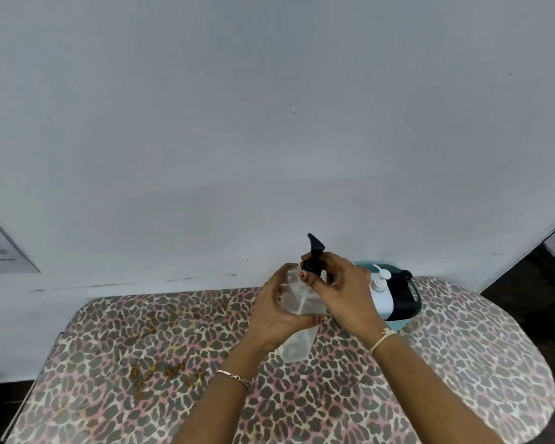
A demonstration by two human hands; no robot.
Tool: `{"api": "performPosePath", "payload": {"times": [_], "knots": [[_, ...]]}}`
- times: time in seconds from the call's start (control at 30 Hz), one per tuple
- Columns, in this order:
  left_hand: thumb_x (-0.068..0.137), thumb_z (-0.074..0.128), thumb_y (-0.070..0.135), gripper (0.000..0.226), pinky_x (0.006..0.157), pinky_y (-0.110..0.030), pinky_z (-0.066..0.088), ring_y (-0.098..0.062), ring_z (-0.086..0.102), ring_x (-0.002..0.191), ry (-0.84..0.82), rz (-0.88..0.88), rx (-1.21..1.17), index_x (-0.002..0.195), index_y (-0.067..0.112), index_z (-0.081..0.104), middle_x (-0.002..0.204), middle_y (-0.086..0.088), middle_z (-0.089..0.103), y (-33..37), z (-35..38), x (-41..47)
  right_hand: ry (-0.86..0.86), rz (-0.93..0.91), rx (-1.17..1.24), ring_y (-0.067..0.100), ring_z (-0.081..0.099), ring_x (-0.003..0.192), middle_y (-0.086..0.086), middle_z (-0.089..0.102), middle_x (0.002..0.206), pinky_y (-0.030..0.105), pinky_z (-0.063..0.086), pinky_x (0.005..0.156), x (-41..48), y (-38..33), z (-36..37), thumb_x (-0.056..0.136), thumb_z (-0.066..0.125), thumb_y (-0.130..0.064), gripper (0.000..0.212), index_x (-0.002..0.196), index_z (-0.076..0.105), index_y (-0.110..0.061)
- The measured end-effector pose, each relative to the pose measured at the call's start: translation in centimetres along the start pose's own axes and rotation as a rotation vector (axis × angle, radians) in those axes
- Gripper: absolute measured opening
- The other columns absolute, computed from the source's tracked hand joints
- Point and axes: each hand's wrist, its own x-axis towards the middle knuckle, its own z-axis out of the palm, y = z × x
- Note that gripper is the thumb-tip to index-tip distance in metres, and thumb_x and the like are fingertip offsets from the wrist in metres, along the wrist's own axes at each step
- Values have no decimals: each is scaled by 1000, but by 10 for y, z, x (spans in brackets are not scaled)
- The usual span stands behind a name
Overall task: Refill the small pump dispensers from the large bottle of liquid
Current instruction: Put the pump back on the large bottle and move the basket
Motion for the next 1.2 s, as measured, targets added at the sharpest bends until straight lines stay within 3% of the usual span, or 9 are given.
{"api": "performPosePath", "payload": {"times": [0.1, 0.2, 0.37, 0.43, 0.57, 0.73, 0.87, 1.0, 1.2], "knots": [[59, 90, 14, 86, 89, -19, 51, 2, 54, 112, -191, -25, -41, 118, 57, 46, 120, 22, 60, 4, -14, 0, -119, -107, -39, 0, 53, 83, -14, 64, 87, 24, 44, 72, 8, -2, -16, 74, 77, -41, 22, 91, 64, -39], [62, 87, 6, 88, 94, -24, 50, 1, 55, 115, -351, -20, -5, 121, 56, 44, 121, 21, 60, 9, -27, 2, -172, -193, -29, 8, 55, 69, -9, 58, 75, 24, 45, 63, 9, -4, -20, 70, 75, -39, 25, 84, 61, -23], [59, 90, 15, 104, 106, -42, 42, -8, 46, 130, -504, -56, 9, 144, 37, 33, 139, 15, 49, 11, -34, 10, -136, -179, -121, 10, 54, 53, -7, 56, 57, 28, 45, 52, 8, -11, -12, 70, 67, -38, 21, 72, 50, -25], [61, 87, 12, 103, 107, -42, 42, -9, 44, 131, -519, -58, 15, 144, 35, 32, 140, 16, 48, 11, -33, 11, -126, -177, -197, 11, 51, 51, -7, 53, 54, 27, 41, 49, 9, -14, -11, 73, 61, -40, 21, 71, 48, -24], [63, 82, 6, 105, 106, -22, 39, -2, 36, 134, -481, -77, -6, 148, 28, 24, 144, 14, 41, 16, -22, 9, -41, -137, -389, 14, 48, 47, -6, 45, 47, 26, 30, 46, 10, -14, -3, 76, 50, -44, 26, 66, 40, -23], [60, 78, -3, 88, 89, -33, 54, -15, 63, 105, -327, -35, -82, 134, 25, 39, 117, -2, 62, 13, 0, 6, 39, -29, -419, 17, 51, 50, -5, 47, 48, 24, 27, 47, 11, -9, 6, 76, 48, -45, 28, 62, 38, -23], [54, 80, 1, 90, 82, -24, 53, -11, 63, 104, -168, 17, -102, 131, 26, 40, 115, 3, 62, 6, 16, 2, 73, 12, -419, 17, 50, 48, -6, 44, 47, 21, 27, 44, 11, -7, 7, 80, 61, -34, 32, 59, 41, -20], [51, 82, 4, 87, 87, -27, 53, -12, 62, 106, -35, 67, -118, 125, 31, 45, 114, 5, 63, 4, 28, -3, 92, -7, -417, 16, 47, 47, -7, 43, 46, 19, 27, 44, 10, -6, 9, 77, 55, -37, 29, 59, 42, -20], [51, 84, -3, 86, 83, -11, 45, 0, 60, 104, 44, 103, -87, 117, 37, 46, 114, 9, 61, 4, 31, -5, 55, -4, -462, 14, 47, 50, -10, 41, 48, 24, 29, 48, 8, -1, 13, 80, 56, -39, 26, 65, 44, -21]]}}
